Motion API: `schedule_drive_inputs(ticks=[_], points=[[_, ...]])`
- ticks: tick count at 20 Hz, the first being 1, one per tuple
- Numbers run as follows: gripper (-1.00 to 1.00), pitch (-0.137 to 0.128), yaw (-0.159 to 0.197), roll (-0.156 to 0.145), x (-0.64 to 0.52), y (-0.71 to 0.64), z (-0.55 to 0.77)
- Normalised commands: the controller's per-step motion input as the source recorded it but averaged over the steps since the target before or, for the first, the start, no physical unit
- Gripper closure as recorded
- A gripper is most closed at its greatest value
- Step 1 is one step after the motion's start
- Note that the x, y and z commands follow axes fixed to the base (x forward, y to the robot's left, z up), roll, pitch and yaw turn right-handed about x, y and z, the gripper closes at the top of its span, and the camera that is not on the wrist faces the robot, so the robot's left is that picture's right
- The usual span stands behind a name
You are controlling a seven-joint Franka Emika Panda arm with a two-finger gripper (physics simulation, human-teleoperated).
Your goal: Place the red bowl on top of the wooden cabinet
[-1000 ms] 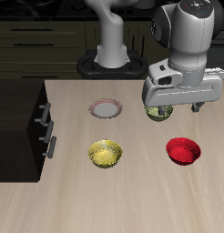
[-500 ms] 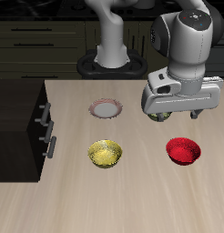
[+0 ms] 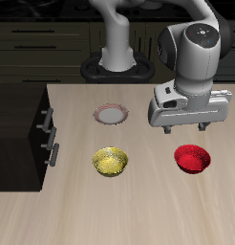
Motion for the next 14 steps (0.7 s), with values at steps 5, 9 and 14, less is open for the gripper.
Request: schedule_drive_inputs(ticks=[5,9,14], points=[[-1.00,0.027,-0.004,0.005,-0.02,-0.04,-0.08],[-1.00,0.030,0.017,0.002,-0.02,-0.03,-0.23],[-1.00,0.019,0.009,-0.024,0.00,-0.10,-0.14]])
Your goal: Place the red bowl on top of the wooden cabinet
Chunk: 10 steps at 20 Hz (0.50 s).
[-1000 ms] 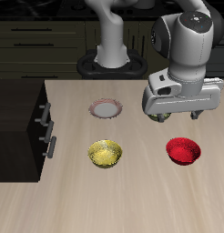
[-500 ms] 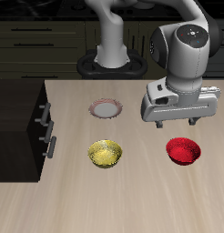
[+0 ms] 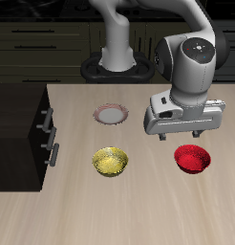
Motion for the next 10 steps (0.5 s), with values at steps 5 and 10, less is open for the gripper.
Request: schedule_drive_inputs(ticks=[5,10], points=[[-1.00,0.015,-0.019,0.012,-0.03,0.05,-0.05],[-1.00,0.006,0.016,0.001,-0.03,0.17,-0.07]])
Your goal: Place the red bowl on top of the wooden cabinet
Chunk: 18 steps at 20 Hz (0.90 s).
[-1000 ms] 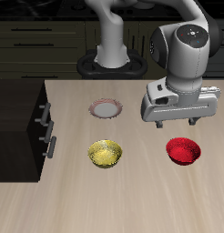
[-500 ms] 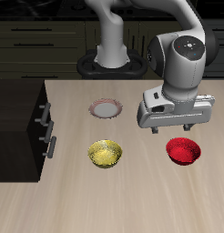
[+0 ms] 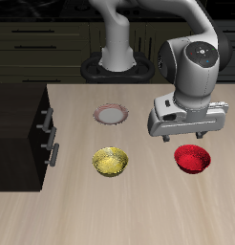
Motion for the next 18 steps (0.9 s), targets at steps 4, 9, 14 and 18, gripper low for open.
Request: schedule_drive_inputs(ticks=[4,9,14,18], points=[[-1.00,0.005,0.007,-0.001,-0.01,0.11,-0.03],[-1.00,-0.004,0.000,-0.010,0.01,0.00,-0.01],[-1.00,-0.014,0.023,-0.025,-0.02,-0.06,0.00],[-1.00,-0.014,0.074,-0.049,0.00,-0.04,-0.10]])
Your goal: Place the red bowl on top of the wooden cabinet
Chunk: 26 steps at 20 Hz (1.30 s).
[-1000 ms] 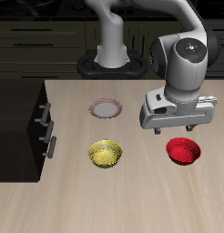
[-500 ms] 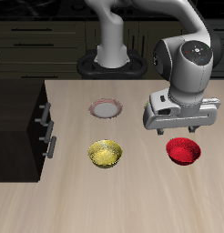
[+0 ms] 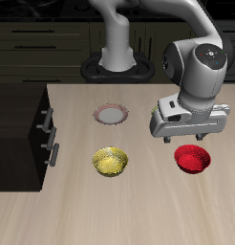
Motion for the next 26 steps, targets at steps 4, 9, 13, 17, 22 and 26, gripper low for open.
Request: schedule_drive_inputs(ticks=[4,9,13,17,22,26], points=[[-1.00,-0.056,0.116,-0.068,0.01,-0.08,-0.11],[-1.00,-0.084,0.071,-0.036,0.01,-0.03,-0.05],[-1.00,0.024,-0.019,0.038,-0.03,0.06,-0.21],[-1.00,0.035,-0.024,0.028,-0.04,0.13,-0.20],[-1.00,0.021,-0.015,0.034,-0.05,0.18,-0.15],[-1.00,-0.009,0.007,0.010,-0.04,-0.01,-0.06]])
